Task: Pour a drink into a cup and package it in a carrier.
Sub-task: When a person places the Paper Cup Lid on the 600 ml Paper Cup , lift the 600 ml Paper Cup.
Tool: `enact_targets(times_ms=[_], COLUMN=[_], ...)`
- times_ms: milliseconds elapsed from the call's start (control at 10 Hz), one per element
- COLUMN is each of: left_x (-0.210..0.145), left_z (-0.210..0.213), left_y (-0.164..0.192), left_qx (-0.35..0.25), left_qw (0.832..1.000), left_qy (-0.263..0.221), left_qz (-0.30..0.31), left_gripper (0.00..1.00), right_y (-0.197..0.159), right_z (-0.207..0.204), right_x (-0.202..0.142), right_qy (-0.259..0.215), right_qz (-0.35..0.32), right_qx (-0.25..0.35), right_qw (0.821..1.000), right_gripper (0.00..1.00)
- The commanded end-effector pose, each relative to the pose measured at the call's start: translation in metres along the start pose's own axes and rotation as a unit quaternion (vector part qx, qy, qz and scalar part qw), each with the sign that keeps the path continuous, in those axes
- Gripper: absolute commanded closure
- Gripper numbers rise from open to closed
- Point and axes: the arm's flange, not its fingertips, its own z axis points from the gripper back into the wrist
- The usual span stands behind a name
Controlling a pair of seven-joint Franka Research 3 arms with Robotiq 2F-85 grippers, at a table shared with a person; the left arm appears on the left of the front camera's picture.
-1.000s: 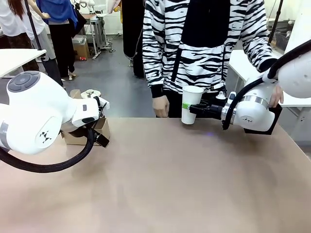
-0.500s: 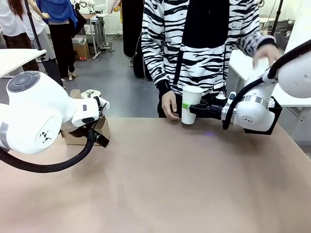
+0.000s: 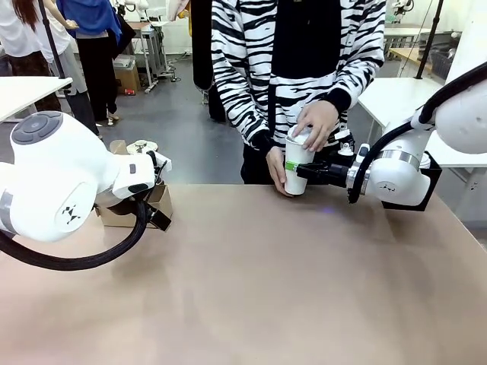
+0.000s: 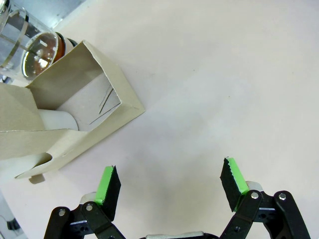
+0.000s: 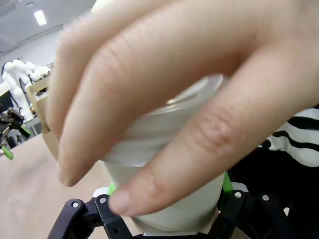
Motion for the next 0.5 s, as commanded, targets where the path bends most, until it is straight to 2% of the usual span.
enact_targets(times_ms=[0, 400], left_x=[0.0, 0.0], left_z=[0.0005, 0.0005], left_y=[-0.0002, -0.0002], left_qx=[-0.001, -0.001], left_qw=[1.0, 1.0], left_qy=[-0.001, -0.001], left_qz=[0.0, 0.0], left_gripper=[0.0, 0.0], right_y=[0.0024, 0.0024], right_z=[-0.001, -0.001], right_x=[0.0024, 0.0024], right_qy=[0.0, 0.0], right_qz=[0.0, 0.0], right_qx=[0.001, 0.001], right_qw=[1.0, 1.0], right_gripper=[0.19, 0.19])
